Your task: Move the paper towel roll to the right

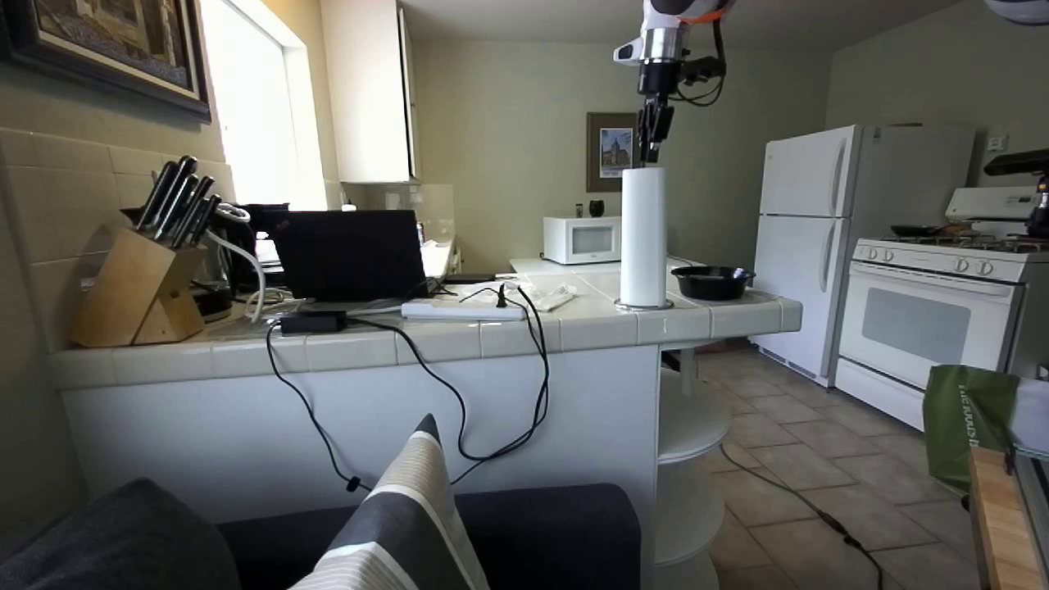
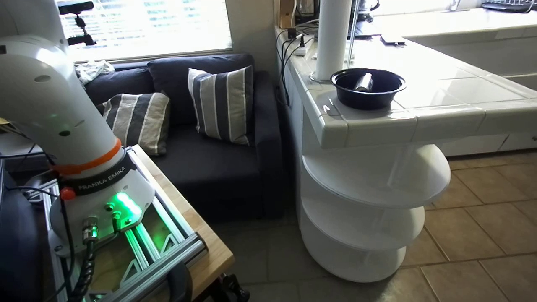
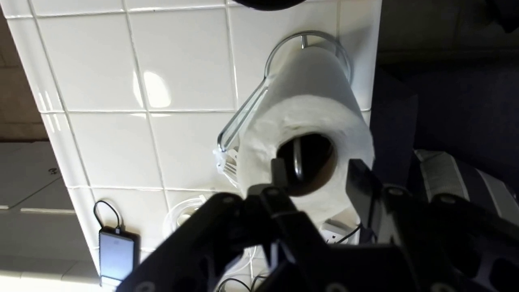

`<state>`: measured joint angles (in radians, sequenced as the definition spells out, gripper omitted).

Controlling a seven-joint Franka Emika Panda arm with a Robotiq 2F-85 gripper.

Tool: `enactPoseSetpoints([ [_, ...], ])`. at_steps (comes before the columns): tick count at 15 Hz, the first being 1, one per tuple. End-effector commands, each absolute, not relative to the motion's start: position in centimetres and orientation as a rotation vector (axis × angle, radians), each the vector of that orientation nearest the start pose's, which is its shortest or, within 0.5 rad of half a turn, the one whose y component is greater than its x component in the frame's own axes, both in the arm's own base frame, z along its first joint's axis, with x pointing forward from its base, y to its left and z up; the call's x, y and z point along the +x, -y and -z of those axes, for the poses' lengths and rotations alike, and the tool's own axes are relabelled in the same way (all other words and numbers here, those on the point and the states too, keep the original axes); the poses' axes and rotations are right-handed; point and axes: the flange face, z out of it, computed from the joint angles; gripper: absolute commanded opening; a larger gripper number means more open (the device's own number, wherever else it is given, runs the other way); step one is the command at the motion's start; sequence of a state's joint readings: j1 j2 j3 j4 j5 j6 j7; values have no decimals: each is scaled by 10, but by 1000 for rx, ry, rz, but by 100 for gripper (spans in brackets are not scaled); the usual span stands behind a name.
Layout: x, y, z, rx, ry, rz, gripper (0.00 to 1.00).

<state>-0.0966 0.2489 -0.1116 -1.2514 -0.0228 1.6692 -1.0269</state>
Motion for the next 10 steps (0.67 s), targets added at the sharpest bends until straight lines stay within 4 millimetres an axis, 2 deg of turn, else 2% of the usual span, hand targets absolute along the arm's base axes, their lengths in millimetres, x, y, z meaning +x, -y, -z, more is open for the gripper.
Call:
enactPoseSetpoints([
  [1,634,129,-639,-3006,1284,217,27],
  [2,635,129,-639,-3007,1283,218,22],
  [3,635,129,-638,-3008,1283,219,26],
  [6,638,129,-637,-3008,1281,217,28],
  [10,639,129,-633,-3004,1281,210,25],
])
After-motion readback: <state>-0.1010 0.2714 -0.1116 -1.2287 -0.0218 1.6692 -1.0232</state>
